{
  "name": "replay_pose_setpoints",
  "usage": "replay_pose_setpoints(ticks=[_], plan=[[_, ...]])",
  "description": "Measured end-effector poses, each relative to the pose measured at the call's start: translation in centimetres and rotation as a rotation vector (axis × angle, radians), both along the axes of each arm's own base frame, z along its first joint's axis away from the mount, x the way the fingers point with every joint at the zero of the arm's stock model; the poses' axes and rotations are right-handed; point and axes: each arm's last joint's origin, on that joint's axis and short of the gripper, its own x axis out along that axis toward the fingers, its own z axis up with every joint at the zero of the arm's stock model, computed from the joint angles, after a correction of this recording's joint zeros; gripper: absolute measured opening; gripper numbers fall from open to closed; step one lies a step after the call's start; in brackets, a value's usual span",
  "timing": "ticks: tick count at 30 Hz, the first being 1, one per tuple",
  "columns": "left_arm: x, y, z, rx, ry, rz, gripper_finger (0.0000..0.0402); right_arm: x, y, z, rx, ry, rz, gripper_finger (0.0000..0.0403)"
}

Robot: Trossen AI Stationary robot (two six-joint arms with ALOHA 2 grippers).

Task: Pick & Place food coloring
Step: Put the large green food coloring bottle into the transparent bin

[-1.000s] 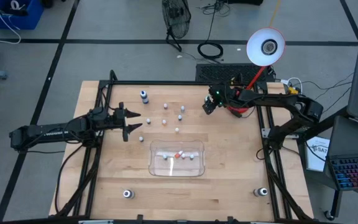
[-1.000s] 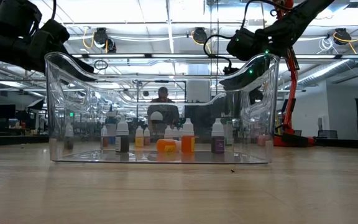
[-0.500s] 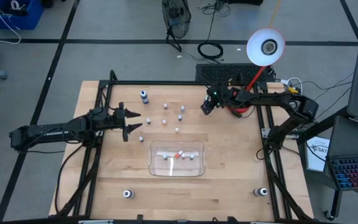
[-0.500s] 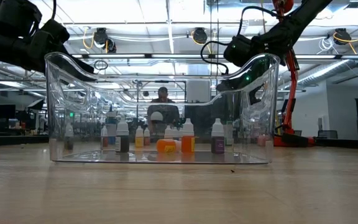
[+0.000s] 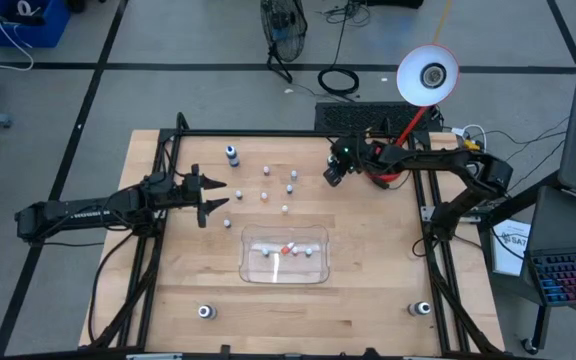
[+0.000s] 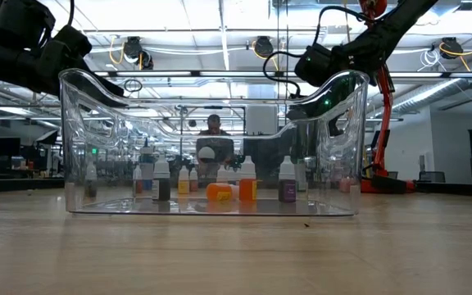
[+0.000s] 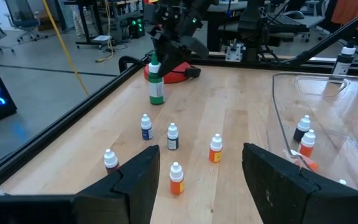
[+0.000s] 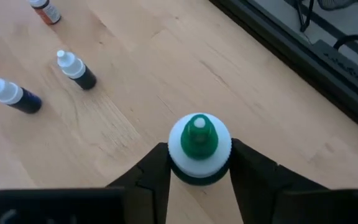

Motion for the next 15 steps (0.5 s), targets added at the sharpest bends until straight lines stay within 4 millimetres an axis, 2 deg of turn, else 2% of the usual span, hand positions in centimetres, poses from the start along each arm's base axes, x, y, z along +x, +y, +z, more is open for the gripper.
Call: replay_pose_setpoints(ticks=[5, 8, 12, 15], plan=[[0.0, 0.0, 0.0, -0.001, 0.000, 0.000, 0.0228, 0.3, 0.4, 0.3, -0.031, -0.013, 0.037, 0.0123], [0.0, 0.0, 0.0, -0.001, 0.000, 0.000, 0.0228, 0.7, 1.3, 1.7, -0.071, -0.077, 0.071, 0.0123], [0.0, 0.0, 0.0, -0.001, -0.001, 0.000, 0.0228, 1.2, 4.0, 4.4, -0.118, -0.156, 0.168, 0.0123], [0.0, 0.0, 0.0, -0.001, -0.001, 0.000, 0.0228, 1.6, 7.2, 7.3, -0.150, -0.261, 0.271, 0.0123]])
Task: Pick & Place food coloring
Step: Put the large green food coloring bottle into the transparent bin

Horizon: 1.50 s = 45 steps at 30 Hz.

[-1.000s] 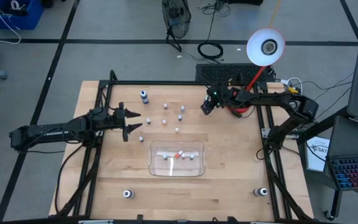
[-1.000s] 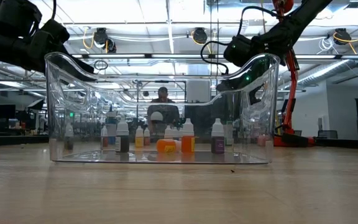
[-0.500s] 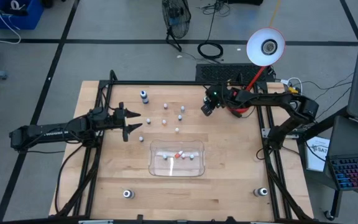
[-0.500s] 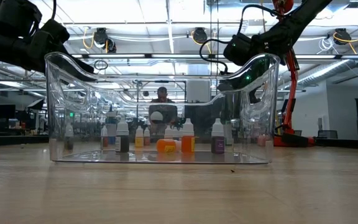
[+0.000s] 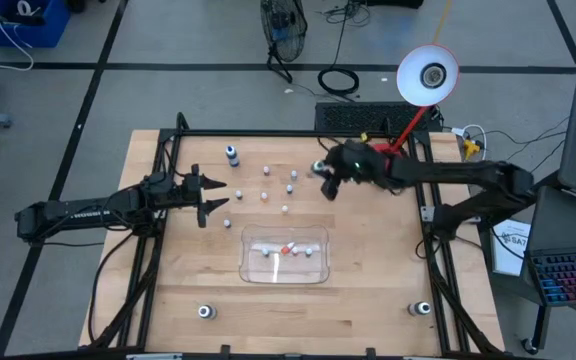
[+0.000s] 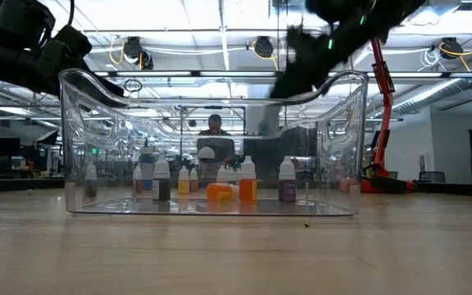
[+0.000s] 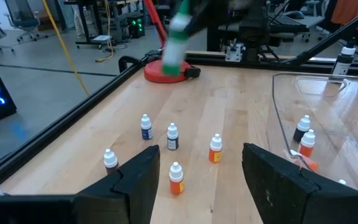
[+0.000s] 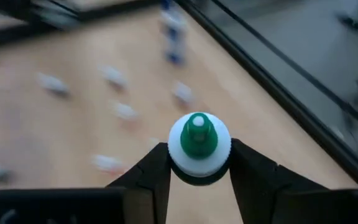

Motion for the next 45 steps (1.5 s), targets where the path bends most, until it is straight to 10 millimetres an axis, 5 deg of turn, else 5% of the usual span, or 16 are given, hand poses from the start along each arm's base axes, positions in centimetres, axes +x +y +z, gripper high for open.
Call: replay_pose_setpoints(ticks=[7, 16, 27, 45], plan=[[0.0, 0.0, 0.0, 0.000, 0.000, 0.000, 0.0228, 1.4, 9.5, 5.5, -0.073, -0.110, 0.220, 0.0123], [0.0, 0.0, 0.0, 0.000, 0.000, 0.001, 0.0228, 4.8, 16.9, 2.3, -0.018, 0.025, 0.286, 0.0123], [0.0, 0.0, 0.0, 0.000, 0.001, 0.001, 0.0228, 5.3, 16.6, -0.4, 0.045, 0.163, 0.127, 0.0123], [0.0, 0.0, 0.0, 0.001, -0.003, 0.001, 0.0228, 6.5, 16.6, -3.7, 0.142, 0.271, 0.136, 0.0123]])
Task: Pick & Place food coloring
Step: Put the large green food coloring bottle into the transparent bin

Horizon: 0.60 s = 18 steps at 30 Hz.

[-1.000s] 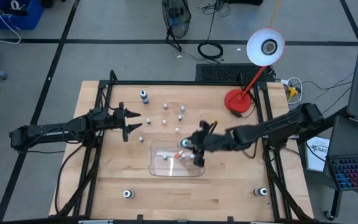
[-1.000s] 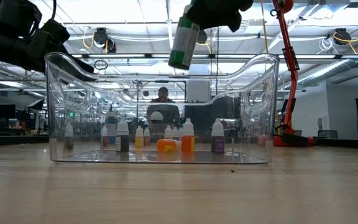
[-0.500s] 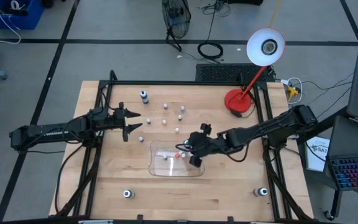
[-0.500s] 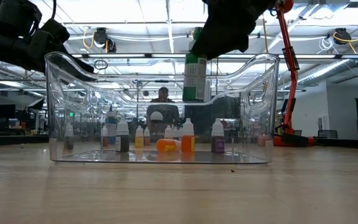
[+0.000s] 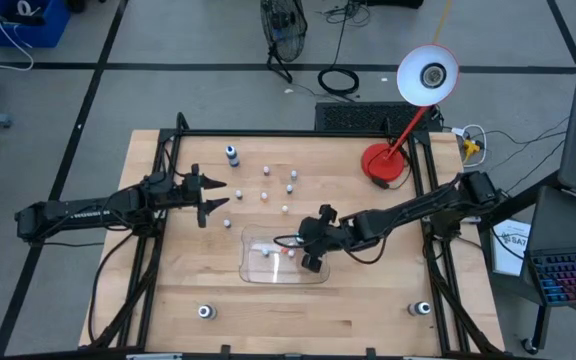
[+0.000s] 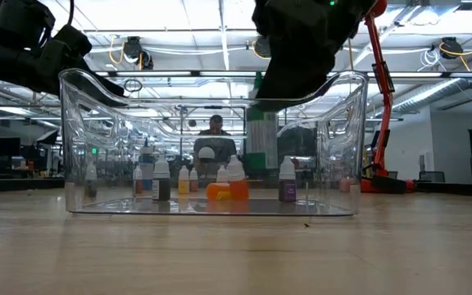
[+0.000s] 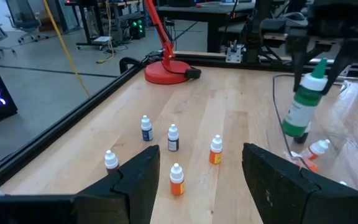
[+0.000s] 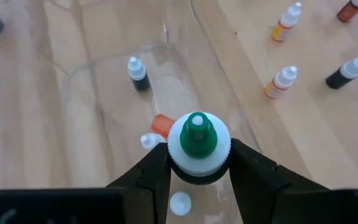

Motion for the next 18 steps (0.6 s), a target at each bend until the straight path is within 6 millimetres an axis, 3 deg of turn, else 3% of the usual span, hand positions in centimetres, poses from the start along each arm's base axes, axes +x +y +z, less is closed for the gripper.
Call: replay_pose_setpoints(ticks=[9, 18], plan=[[0.0, 0.0, 0.0, -0.001, 0.002, 0.000, 0.0228, 0.9, -1.1, -2.1, 0.043, 0.078, 0.001, 0.0123], [0.0, 0.0, 0.0, -0.001, 0.002, 0.000, 0.0228, 0.9, -1.6, -2.2, 0.038, 0.084, -0.003, 0.0123]])
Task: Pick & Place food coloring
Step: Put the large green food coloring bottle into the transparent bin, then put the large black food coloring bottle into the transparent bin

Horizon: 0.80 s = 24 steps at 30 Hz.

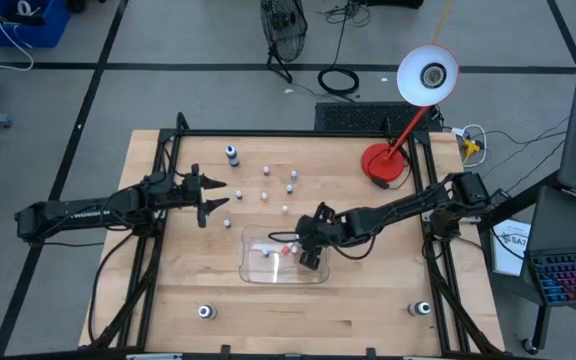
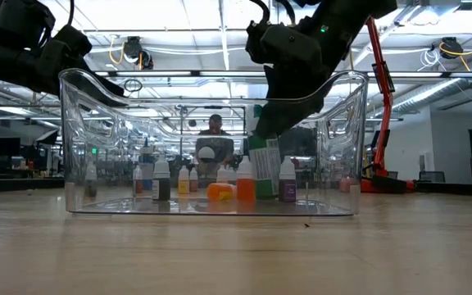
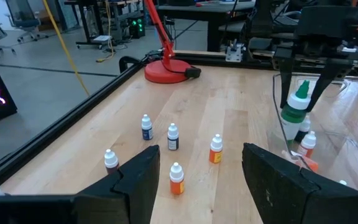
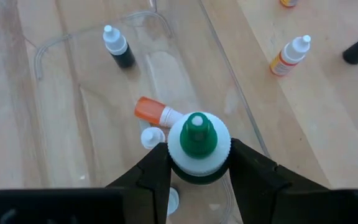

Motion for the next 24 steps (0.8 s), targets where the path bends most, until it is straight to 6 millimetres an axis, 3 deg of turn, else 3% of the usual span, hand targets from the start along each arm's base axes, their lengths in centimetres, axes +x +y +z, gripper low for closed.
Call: replay_pose_setpoints(ticks=[6, 12, 19, 24], plan=[[0.0, 0.0, 0.0, 0.000, 0.000, 0.000, 0.0228, 0.0, 0.0, 0.0, 0.008, 0.002, -0.014, 0.0125], [0.0, 0.0, 0.0, 0.000, 0.000, 0.000, 0.0228, -0.2, -0.3, 0.6, 0.026, -0.022, -0.041, 0.0231], [0.0, 0.0, 0.0, 0.000, 0.001, 0.000, 0.0228, -1.9, -0.7, 4.5, 0.103, -0.112, -0.088, 0.0262], [0.0, 0.0, 0.0, 0.000, 0.001, 0.000, 0.0228, -4.9, 0.7, 7.9, 0.468, -0.088, -0.133, 0.0249]])
